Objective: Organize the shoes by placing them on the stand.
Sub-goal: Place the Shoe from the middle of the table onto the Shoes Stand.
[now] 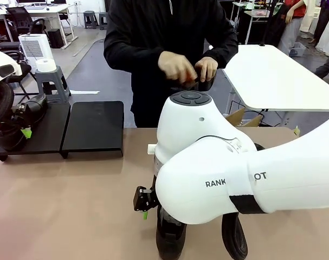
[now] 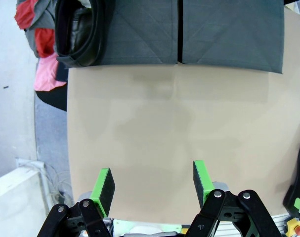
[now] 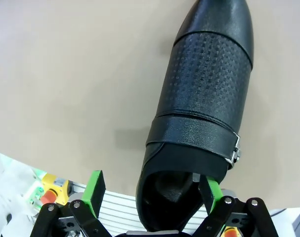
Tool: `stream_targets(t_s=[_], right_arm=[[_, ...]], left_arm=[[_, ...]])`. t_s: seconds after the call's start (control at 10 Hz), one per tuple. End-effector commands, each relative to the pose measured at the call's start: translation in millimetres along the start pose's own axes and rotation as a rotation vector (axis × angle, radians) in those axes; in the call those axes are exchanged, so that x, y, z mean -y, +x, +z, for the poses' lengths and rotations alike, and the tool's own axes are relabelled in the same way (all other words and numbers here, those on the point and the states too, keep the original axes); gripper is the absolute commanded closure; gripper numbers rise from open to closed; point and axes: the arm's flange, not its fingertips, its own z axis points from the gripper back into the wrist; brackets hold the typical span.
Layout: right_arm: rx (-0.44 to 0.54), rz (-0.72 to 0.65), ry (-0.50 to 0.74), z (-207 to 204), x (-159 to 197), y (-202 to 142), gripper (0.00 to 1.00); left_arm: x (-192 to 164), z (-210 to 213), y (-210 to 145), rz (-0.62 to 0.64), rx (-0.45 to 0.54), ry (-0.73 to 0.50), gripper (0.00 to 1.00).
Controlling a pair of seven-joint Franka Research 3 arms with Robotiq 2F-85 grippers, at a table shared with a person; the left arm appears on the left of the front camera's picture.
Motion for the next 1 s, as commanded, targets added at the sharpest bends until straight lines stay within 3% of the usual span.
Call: stream_targets(t_s=[0.0,0.1,0.2,0.3,0.5,0.8,0.9], right_arm=[[0.019,-0.001,-0.001,2,-2,3,0.00],[0.000,0.000,0.000,0,0,0,0.00],[0.031,0.007,0.004,29,14,-12,0.00],[0.102,-0.010,0.001,59,42,-21,0.00],[0.147,-0.081,-0.062,85,104,-28,0.00],[0.131,-0.264,-0.056,80,188,-33,0.00],[0.131,-0.345,-0.052,76,204,-32,0.00]], left_arm=[[-1,2,-1,-0.002,-0.003,0.001,0.17],[-1,2,-1,-0.002,-0.003,0.001,0.17],[-1,2,-1,-0.002,-0.003,0.001,0.17],[-1,2,-1,-0.002,-0.003,0.001,0.17],[0,0,0,0.000,0.000,0.000,0.17],[62,36,-61,0.009,-0.196,-0.193,0.17],[88,45,-78,0.020,-0.230,-0.207,0.17]])
